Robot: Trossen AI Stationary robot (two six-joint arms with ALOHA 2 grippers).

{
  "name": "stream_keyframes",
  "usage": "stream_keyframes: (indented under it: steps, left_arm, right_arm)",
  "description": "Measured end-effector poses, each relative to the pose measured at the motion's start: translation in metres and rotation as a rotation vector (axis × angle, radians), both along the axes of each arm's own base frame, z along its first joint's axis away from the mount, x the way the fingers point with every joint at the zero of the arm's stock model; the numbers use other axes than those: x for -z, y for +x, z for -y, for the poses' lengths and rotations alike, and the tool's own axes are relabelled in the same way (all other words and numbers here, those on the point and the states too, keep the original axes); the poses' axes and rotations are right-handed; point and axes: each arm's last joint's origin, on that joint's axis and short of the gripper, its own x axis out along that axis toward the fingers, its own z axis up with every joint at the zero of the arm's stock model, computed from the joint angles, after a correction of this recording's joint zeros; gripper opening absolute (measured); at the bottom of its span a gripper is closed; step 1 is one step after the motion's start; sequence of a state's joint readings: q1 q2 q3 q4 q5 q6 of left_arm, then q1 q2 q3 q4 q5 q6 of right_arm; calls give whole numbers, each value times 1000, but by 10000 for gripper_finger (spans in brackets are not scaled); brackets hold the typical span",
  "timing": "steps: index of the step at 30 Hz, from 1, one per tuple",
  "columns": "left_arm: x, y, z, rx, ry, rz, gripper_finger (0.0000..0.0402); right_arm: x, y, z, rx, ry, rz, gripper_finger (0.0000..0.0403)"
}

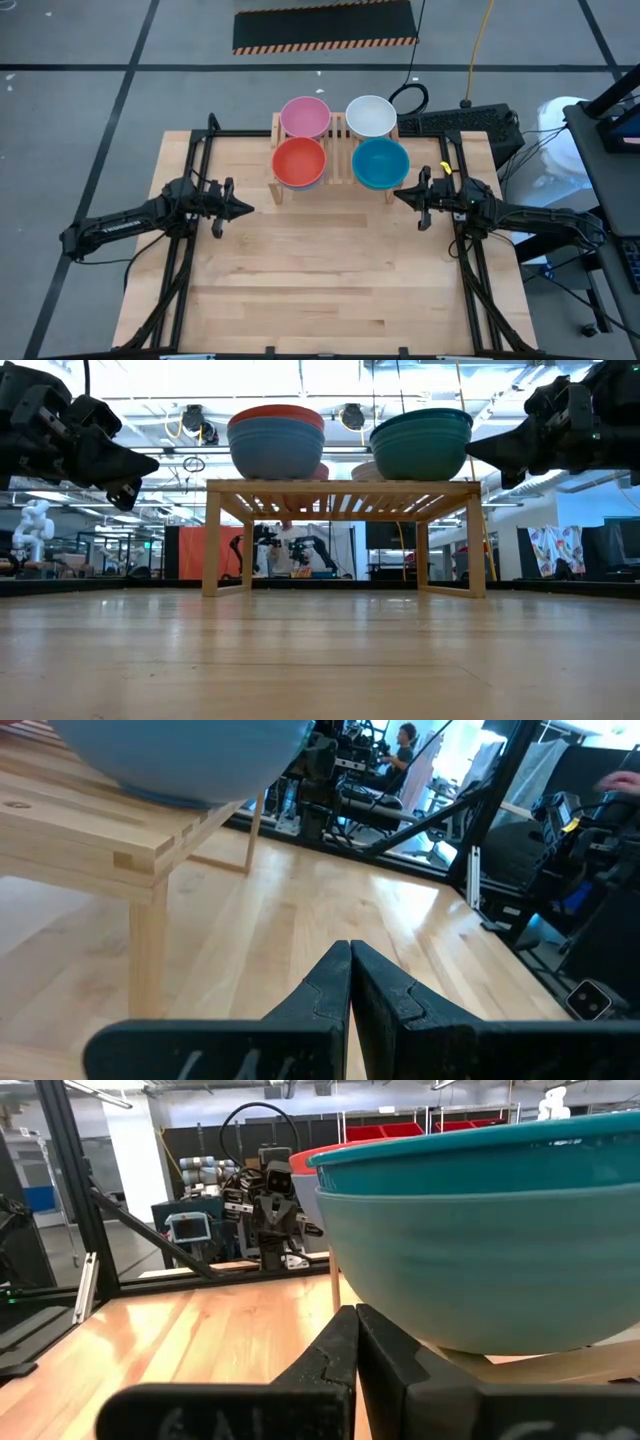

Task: Place and stack bowls onto a shelf
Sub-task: Return to Home Position

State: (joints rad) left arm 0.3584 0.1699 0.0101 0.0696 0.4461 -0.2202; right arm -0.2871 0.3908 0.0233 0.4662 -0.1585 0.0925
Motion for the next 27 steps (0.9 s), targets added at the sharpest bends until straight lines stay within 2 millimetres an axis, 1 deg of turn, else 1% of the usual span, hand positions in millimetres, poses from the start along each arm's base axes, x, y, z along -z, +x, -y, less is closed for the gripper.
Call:
stream_keyframes:
  steps: [13,22,27]
  left_arm:
    - [0,0,0,0,5,1,15]
    - [0,0,0,0,7,2,15]
    - [0,0,0,0,8,2,15]
  right_arm:
    - [-2,-2,-1,0,-5,19,0]
    - [-20,-18,-5,0,-62,211,0]
    - [-26,-25,-7,-1,-81,276,0]
